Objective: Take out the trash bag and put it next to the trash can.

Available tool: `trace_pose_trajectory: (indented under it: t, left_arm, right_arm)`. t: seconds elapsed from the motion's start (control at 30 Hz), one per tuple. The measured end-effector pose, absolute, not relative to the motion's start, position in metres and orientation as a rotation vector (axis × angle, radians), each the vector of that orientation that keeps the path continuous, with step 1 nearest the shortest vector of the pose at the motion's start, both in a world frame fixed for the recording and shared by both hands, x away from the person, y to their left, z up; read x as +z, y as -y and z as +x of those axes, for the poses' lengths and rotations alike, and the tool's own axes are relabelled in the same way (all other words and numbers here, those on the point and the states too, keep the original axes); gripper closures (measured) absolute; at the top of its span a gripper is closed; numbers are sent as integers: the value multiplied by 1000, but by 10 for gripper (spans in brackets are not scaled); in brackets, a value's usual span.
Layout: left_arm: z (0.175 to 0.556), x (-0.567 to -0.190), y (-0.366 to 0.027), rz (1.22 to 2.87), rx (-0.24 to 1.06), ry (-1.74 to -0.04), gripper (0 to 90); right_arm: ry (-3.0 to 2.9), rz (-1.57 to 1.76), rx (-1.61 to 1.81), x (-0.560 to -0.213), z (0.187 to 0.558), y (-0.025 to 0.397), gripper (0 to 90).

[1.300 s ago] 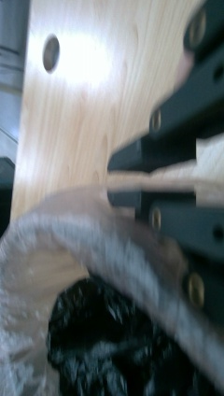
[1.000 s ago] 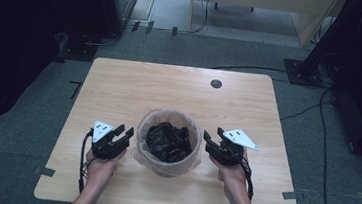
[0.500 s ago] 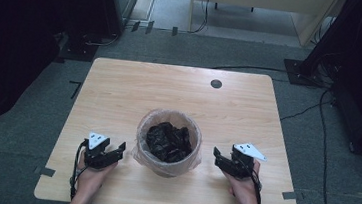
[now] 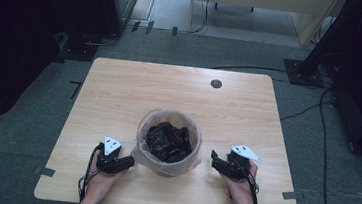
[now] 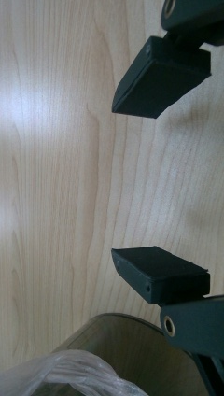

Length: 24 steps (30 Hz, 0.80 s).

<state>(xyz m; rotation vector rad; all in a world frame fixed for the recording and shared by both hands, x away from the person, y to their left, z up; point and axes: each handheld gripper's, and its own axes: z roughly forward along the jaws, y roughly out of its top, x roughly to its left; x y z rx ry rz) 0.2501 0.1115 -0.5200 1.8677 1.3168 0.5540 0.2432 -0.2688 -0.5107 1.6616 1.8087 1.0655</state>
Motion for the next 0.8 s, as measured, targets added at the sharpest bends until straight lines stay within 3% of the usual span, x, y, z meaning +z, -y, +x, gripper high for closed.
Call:
trace_pose_trajectory:
  t: [0.47,0.8]
  left_arm:
    - [246,-504,-98,1806,557,-1245,364]
    - [237,-480,-98,1664,597,-1141,515]
  right_arm:
    - [-1841,1665,1061,-514,243,256,253]
    - [-1894,1678,1070,-518,232,248,243]
